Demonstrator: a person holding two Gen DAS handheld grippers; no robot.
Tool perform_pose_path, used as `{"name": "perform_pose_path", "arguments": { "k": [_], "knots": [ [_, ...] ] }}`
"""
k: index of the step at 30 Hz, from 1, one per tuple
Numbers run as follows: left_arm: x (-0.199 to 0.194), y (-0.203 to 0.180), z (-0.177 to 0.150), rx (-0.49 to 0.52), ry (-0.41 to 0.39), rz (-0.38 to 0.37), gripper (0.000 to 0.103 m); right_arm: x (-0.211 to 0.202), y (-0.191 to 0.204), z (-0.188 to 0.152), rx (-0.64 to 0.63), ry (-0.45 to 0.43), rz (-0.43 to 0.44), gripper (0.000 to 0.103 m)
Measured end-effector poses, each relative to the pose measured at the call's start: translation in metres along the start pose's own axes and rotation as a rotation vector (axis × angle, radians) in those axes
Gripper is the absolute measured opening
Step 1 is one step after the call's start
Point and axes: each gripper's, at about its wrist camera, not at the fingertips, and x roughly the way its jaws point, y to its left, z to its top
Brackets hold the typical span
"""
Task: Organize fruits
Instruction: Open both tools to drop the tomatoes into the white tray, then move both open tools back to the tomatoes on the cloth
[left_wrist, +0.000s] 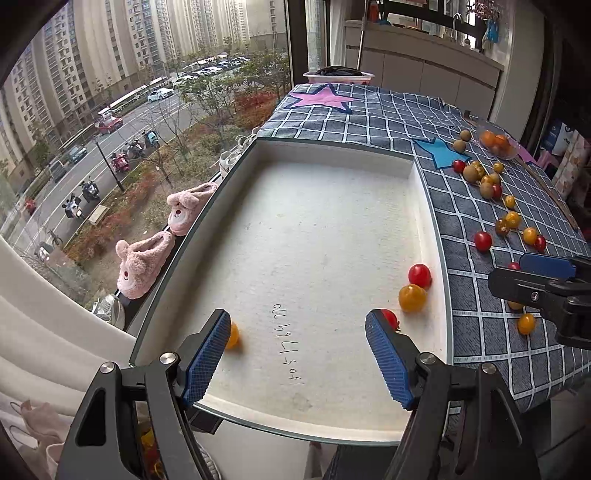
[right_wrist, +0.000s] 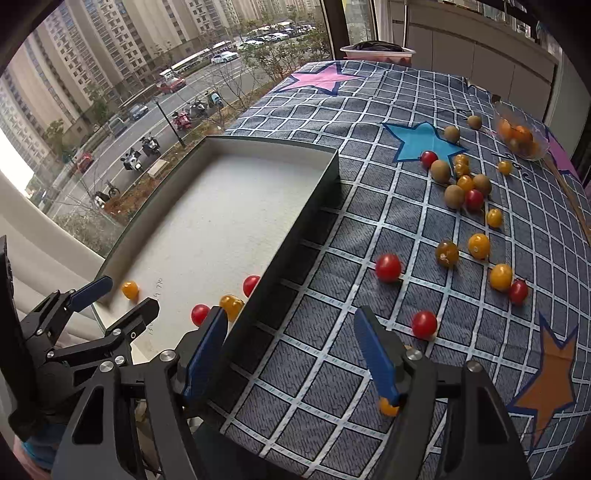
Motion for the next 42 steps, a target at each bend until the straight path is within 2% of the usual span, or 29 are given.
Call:
{"name": "perform_pose_path", "arguments": {
  "k": [14, 18, 21, 28, 33, 39, 40, 42],
  "knots": [
    [-0.010, -0.099, 0.028, 0.150, -0.021, -0.108, 0.077, -0.020, -0.120, -0.039, 0.221, -0.011, -0.120, 0.074],
    [-0.004, -0.130, 0.041, 0.190, -0.021, -0.124, 0.077, -0.025, -0.147, -0.043, 0.248, -0.037, -0.196, 0.074],
    [0.007, -0.146, 0.050, 0.192, -0.007, -0.137, 0.077, -0.026, -0.162, -0.045, 0.279, -0.044, -0.194, 0.074],
    [0.042, -0.171, 0.061, 0.196, 0.051, -0.133, 0.077, -0.021, -0.182, -0.040, 0.293, -0.055, -0.179, 0.074],
    [0.060, -0.178, 0.064, 0.200, 0.078, -0.122, 0.077, -0.010, -0.184, -0.029, 0.257, -0.055, -0.183, 0.074],
    [0.075, -0.181, 0.066, 0.205, 0.100, -0.103, 0.076, 0.003, -0.173, -0.014, 0.172, -0.064, -0.222, 0.065],
    [0.076, -0.182, 0.065, 0.205, 0.104, -0.104, 0.074, 0.006, -0.171, -0.011, 0.160, -0.065, -0.229, 0.063],
    [0.081, -0.183, 0.065, 0.210, 0.118, -0.110, 0.062, 0.010, -0.169, -0.007, 0.140, -0.068, -0.242, 0.061]
  ]
}}
